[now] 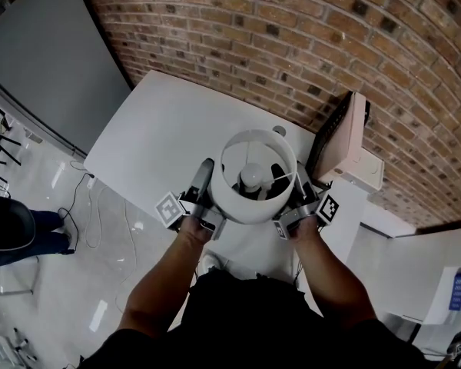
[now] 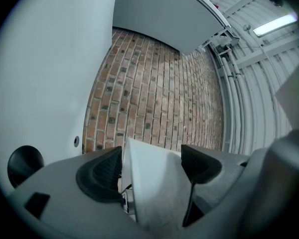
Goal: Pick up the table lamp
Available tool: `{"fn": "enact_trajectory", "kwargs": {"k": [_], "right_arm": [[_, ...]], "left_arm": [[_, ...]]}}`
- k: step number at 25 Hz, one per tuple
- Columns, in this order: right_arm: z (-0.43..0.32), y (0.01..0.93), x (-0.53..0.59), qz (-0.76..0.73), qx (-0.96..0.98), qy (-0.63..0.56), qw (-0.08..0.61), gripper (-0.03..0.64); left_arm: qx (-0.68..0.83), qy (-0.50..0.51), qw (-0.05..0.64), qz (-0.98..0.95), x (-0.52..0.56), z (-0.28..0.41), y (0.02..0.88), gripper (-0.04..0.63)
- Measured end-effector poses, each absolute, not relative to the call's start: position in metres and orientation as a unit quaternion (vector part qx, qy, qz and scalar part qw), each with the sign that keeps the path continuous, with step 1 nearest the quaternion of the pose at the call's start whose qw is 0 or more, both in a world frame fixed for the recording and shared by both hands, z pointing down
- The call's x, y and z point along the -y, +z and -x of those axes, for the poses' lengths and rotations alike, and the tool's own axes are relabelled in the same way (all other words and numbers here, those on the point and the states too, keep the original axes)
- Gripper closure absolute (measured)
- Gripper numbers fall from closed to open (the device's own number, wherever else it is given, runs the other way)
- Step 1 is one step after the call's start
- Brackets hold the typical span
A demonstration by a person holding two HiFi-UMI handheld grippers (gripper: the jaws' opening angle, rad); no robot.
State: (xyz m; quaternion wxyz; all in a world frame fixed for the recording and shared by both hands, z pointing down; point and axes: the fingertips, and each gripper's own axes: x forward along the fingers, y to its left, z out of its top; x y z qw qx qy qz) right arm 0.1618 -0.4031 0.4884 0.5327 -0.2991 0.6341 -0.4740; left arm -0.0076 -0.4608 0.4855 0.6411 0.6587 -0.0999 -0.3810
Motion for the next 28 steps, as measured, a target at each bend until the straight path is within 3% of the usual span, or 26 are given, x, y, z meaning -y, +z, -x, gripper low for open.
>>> {"fn": "enact_trajectory", "kwargs": {"k": [28], "right_arm": [[-0.132, 0.414, 0.295, 0.285, -0.653, -0.465, 0.526, 0.143]], "left_arm": [[0.104, -0.394, 0.625, -0.665, 0.355, 0.039, 0.422, 0.229]]}}
